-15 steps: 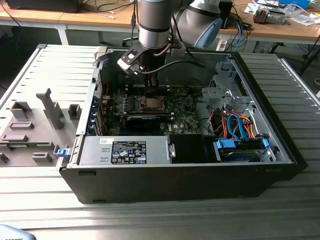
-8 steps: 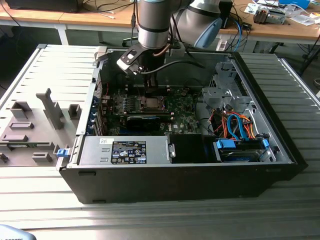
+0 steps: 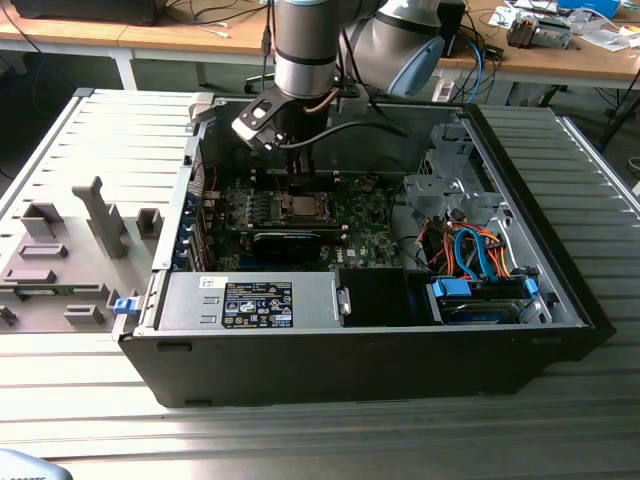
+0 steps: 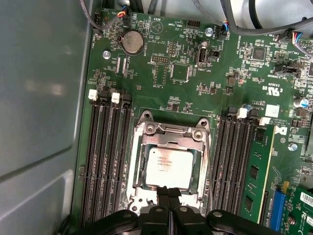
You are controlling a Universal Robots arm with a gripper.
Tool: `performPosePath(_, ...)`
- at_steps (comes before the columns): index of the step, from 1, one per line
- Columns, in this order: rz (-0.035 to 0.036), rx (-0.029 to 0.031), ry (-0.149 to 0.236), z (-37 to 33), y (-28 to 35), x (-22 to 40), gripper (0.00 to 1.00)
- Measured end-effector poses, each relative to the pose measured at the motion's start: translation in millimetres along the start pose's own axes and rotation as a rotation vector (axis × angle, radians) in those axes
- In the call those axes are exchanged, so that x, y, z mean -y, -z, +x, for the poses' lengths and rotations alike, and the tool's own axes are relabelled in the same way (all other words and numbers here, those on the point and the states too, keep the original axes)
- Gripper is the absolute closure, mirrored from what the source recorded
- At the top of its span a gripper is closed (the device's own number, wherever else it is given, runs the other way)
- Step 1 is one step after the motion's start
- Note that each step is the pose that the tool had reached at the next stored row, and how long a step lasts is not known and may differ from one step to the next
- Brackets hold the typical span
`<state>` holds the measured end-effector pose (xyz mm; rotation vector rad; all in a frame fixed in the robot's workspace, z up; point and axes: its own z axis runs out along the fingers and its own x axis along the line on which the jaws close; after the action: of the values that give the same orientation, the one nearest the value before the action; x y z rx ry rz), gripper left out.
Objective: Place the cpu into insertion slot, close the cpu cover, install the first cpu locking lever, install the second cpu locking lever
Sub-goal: 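Close the cpu cover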
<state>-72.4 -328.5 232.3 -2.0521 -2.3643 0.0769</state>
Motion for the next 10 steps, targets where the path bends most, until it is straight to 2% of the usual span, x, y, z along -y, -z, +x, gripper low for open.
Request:
performPosePath(6, 0.0, 0.0, 0.0, 0.5, -1.3, 3.2, 0.89)
performPosePath(10, -0.0001, -0.0001, 0.0, 0.8, -6.7, 4.3, 0.89)
